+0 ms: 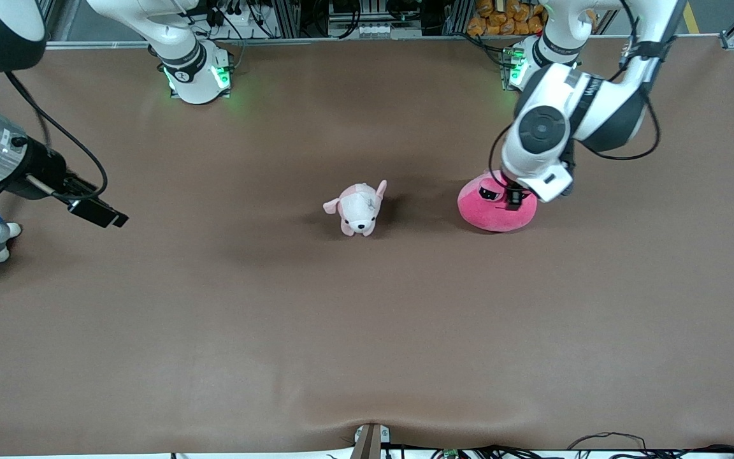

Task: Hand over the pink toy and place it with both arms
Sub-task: 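Lift the pink toy with the left gripper while the right gripper approaches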

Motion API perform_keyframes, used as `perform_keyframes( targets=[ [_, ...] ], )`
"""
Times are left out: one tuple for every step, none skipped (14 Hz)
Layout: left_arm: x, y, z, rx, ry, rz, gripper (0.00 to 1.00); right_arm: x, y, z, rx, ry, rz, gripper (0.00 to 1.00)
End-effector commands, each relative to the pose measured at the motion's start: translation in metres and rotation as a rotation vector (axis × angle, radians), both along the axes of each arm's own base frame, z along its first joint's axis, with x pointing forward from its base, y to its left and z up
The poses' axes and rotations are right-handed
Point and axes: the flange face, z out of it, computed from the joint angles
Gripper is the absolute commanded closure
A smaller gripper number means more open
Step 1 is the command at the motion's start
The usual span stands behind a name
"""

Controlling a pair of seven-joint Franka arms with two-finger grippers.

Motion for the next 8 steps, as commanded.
perform_keyframes(
  targets=[
    [-0.006, 0.009, 0.002, 0.02, 0.003, -0.015, 0.11, -0.002, 0.037, 0.007, 0.086, 0.079, -0.192, 0.0],
    [-0.003, 0.016, -0.001, 0.02, 0.008, 0.0, 0.14, -0.004, 0.054, 0.009, 0.124, 0.113, -0.268, 0.0],
    [-0.003, 0.017, -0.003, 0.02, 0.012, 0.001, 0.16, -0.005, 0.066, 0.008, 0.145, 0.147, -0.328, 0.0],
    [-0.005, 0.02, -0.007, 0.023, 0.022, 0.005, 0.16, -0.006, 0.077, 0.006, 0.146, 0.16, -0.363, 0.0],
    [-0.007, 0.021, -0.012, 0.026, 0.029, 0.005, 0.18, -0.009, 0.091, 0.007, 0.147, 0.165, -0.385, 0.0],
    [-0.008, 0.022, -0.013, 0.027, 0.034, 0.005, 0.28, -0.013, 0.107, 0.006, 0.144, 0.171, -0.393, 0.0],
    [-0.007, 0.022, -0.014, 0.022, 0.039, 0.013, 0.55, -0.015, 0.121, 0.004, 0.139, 0.183, -0.413, 0.0],
    [-0.004, 0.025, -0.013, 0.012, 0.035, 0.031, 0.88, -0.015, 0.133, 0.001, 0.137, 0.191, -0.459, 0.0]
  ],
)
